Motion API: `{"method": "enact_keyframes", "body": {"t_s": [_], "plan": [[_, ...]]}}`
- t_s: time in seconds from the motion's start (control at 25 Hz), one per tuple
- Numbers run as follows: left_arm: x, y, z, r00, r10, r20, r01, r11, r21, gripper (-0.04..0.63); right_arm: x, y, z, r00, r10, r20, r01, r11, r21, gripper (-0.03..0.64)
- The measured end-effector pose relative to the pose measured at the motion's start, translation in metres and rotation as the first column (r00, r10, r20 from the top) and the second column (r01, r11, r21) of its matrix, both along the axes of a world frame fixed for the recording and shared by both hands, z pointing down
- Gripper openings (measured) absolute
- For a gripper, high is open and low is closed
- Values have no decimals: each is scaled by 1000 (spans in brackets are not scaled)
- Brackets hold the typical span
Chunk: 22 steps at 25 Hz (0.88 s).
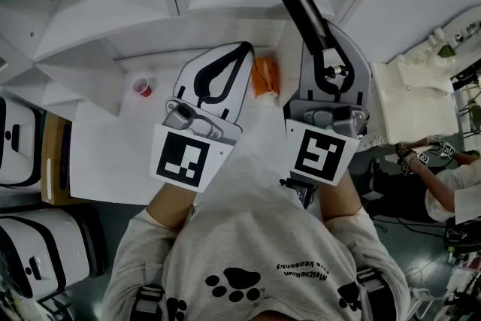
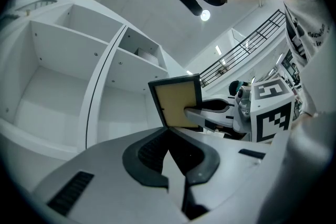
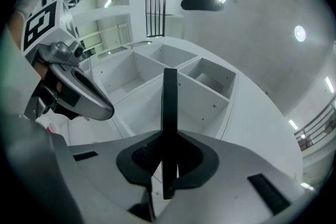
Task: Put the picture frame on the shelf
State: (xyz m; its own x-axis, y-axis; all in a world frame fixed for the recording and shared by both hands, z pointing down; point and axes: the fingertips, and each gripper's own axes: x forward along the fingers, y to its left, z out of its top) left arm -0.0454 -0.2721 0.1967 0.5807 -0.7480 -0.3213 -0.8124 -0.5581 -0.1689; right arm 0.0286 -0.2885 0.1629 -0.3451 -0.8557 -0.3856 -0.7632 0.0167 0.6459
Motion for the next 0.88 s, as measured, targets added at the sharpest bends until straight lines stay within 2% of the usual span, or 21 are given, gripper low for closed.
{"method": "enact_keyframes", "body": {"t_s": [0.44, 0.64, 0.88], "plan": [[-2, 0, 0, 1000, -2, -6, 2, 1000, -1, 20, -19, -18, 6, 969, 93, -229, -91, 996, 19, 64], [-5, -2, 1, 1000, -3, -8, 3, 1000, -1, 20, -27, -31, 15, 931, 142, -337, -144, 989, 19, 64], [-3, 0, 0, 1000, -3, -6, 3, 1000, -5, 20, -32, -40, 18, 891, 163, -423, -172, 985, 17, 64]]}}
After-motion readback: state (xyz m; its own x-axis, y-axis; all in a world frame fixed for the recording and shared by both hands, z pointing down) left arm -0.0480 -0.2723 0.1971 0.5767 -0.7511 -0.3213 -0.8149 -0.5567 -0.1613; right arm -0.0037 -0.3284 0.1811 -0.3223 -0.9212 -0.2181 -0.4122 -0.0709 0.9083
